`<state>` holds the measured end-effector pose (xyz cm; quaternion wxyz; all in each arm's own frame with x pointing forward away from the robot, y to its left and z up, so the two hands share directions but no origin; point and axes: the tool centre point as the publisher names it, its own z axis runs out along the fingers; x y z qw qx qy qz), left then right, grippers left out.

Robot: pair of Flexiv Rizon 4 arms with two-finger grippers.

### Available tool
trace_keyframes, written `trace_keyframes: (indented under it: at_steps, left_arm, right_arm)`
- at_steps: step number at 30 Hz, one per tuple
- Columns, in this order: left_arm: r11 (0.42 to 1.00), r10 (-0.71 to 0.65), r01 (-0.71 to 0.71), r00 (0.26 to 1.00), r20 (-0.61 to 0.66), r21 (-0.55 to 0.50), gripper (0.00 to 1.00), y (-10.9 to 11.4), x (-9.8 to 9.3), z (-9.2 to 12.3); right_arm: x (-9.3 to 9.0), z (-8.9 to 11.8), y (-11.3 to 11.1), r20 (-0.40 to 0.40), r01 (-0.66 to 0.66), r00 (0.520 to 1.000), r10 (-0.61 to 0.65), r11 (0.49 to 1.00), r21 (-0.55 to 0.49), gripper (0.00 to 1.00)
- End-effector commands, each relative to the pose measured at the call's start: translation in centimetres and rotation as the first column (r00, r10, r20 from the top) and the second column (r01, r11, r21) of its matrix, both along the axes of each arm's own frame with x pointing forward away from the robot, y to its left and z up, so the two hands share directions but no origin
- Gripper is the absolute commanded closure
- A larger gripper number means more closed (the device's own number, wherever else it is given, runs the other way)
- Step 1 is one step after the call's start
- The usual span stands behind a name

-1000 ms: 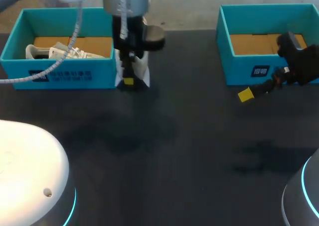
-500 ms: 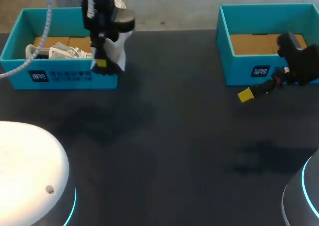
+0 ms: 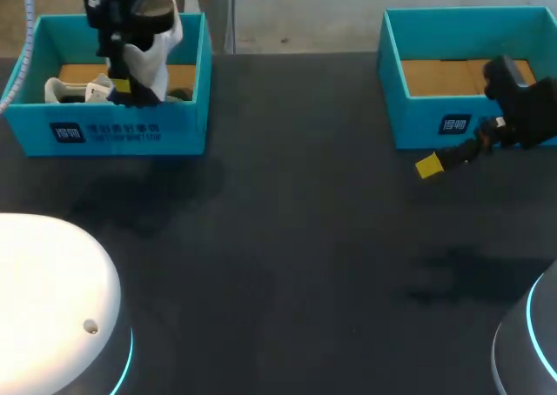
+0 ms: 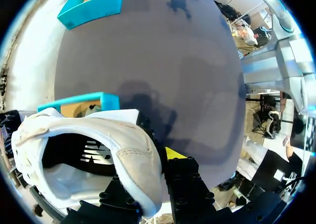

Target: Take the shoe out of the shoebox, open the shoe tongue, remove and reinsert the insole, then place the shoe into the shoebox

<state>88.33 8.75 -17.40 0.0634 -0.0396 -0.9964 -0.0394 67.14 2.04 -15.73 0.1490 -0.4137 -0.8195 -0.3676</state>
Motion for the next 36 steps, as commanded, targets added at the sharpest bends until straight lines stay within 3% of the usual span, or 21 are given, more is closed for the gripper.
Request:
trace_keyframes:
  at_steps: [1,11,21,36]
  left_arm:
    - [1.0,0.012,-0.012,1.0,-0.006,-0.028,1.0,2.6,1.7,0.0]
    - [0.998,0.057,-0.057,0.998,-0.016,-0.035,1.0,7.9,5.3,0.0]
    - [0.996,0.085,-0.085,0.996,-0.014,0.002,1.0,12.2,9.2,-1.5]
    - [0.994,0.105,-0.105,0.994,0.019,-0.018,1.0,15.3,14.9,-2.8]
  right_arm:
    - [0.0,0.0,0.1,-0.002,0.001,1.0,-0.001,1.0,-0.003,0.0]
    - [0.0,0.0,0.1,-0.002,0.001,1.0,-0.001,1.0,-0.003,0.0]
    - [0.0,0.0,0.1,-0.002,0.001,1.0,-0.001,1.0,-0.003,0.0]
    - [0.0,0.0,0.1,-0.002,0.001,1.0,-0.001,1.0,-0.003,0.0]
